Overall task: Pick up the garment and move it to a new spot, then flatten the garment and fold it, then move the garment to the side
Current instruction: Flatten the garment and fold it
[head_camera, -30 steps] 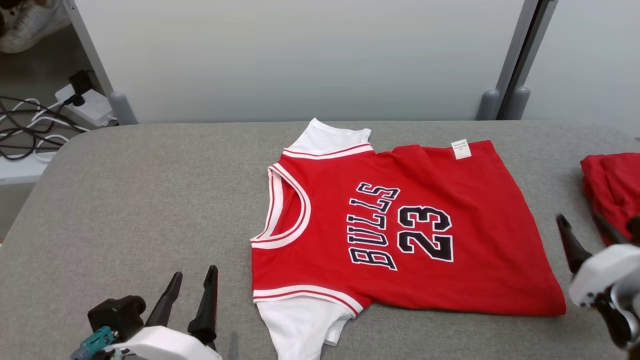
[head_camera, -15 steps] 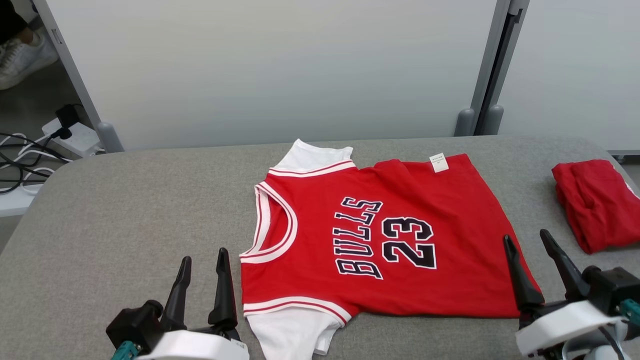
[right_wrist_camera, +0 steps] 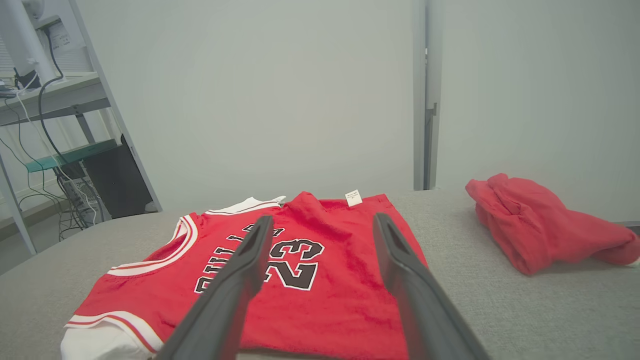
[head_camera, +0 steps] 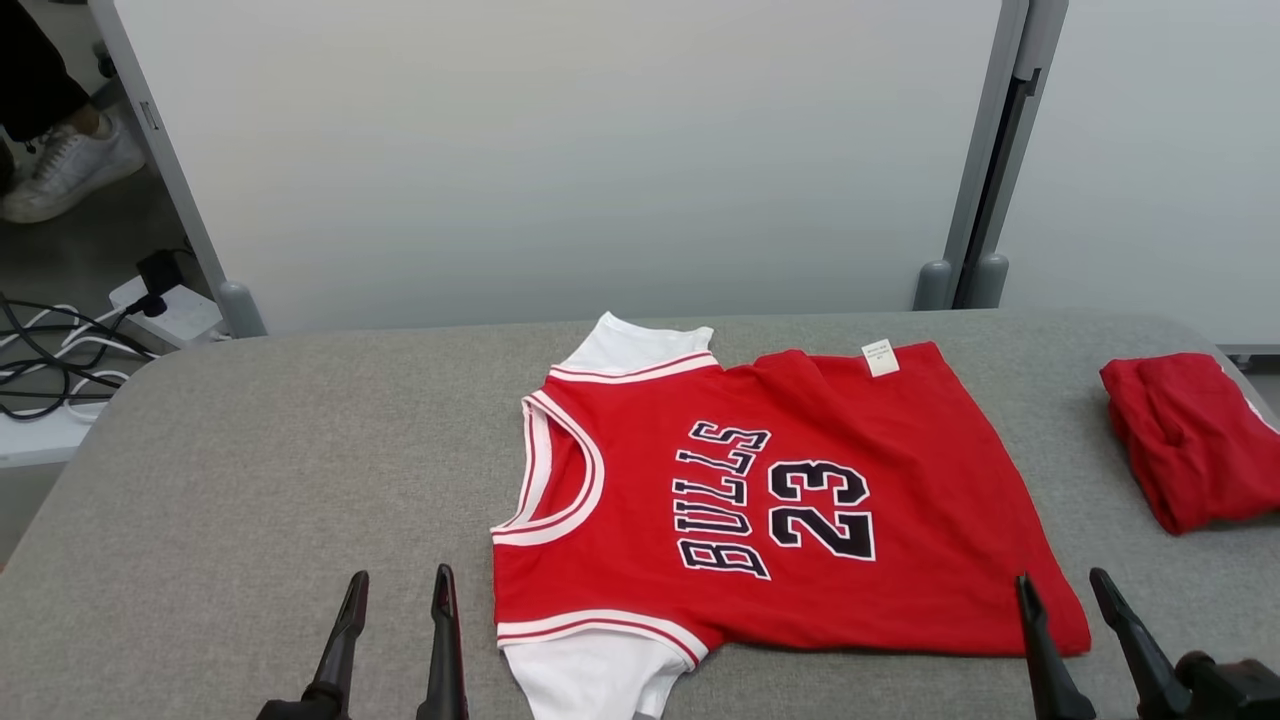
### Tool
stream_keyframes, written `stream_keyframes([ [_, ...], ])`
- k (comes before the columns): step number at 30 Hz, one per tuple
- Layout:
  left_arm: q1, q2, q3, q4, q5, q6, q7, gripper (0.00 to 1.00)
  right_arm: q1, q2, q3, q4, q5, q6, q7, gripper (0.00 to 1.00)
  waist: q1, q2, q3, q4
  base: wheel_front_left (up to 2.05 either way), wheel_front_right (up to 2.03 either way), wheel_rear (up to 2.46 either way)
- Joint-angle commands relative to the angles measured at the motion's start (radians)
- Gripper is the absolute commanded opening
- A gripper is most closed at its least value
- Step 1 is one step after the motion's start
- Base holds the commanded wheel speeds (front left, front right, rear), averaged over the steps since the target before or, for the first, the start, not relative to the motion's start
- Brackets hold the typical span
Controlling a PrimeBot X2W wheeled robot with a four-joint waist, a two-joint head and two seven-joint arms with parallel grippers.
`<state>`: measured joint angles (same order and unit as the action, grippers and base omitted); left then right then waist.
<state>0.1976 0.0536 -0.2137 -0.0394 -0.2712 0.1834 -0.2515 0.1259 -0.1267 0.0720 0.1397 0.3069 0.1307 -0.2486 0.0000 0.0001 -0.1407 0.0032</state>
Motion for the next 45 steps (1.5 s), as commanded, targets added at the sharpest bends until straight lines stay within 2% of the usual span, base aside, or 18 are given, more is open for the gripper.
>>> stream_keyframes([
  [1, -0.03, -0.003, 0.033, -0.032, 0.014, 0.011, -0.01, 1.0, -0.017, -0.012, 0.014, -0.032, -0.006, 0.0, -0.013, 1.0, 0.0, -0.0001, -0.002, 0.0, 0.0, 0.0, 0.0],
  [3, -0.015, -0.003, 0.031, -0.025, 0.022, 0.037, -0.01, 1.0, 0.0, -0.005, 0.012, -0.031, -0.01, 0.0, -0.013, 1.0, 0.0, -0.0001, -0.004, -0.006, 0.0, 0.0, 0.0],
  [9, -0.011, -0.003, 0.017, -0.008, 0.012, 0.046, -0.01, 1.0, 0.002, -0.003, 0.011, -0.028, -0.005, 0.0, -0.013, 1.0, 0.0, -0.0001, 0.003, -0.01, 0.0, 0.0, 0.0],
  [41, -0.011, -0.003, -0.006, 0.033, 0.0, 0.043, -0.01, 1.0, 0.003, -0.002, 0.005, -0.035, 0.006, 0.0, -0.013, 1.0, 0.0, -0.0001, 0.009, -0.002, 0.0, 0.0, 0.0],
  [45, -0.001, -0.003, -0.036, 0.138, -0.111, 0.039, -0.01, 1.0, 0.002, -0.002, 0.004, -0.035, 0.007, 0.0, -0.013, 1.0, 0.0, -0.0001, 0.014, 0.0, 0.0, 0.0, 0.0],
])
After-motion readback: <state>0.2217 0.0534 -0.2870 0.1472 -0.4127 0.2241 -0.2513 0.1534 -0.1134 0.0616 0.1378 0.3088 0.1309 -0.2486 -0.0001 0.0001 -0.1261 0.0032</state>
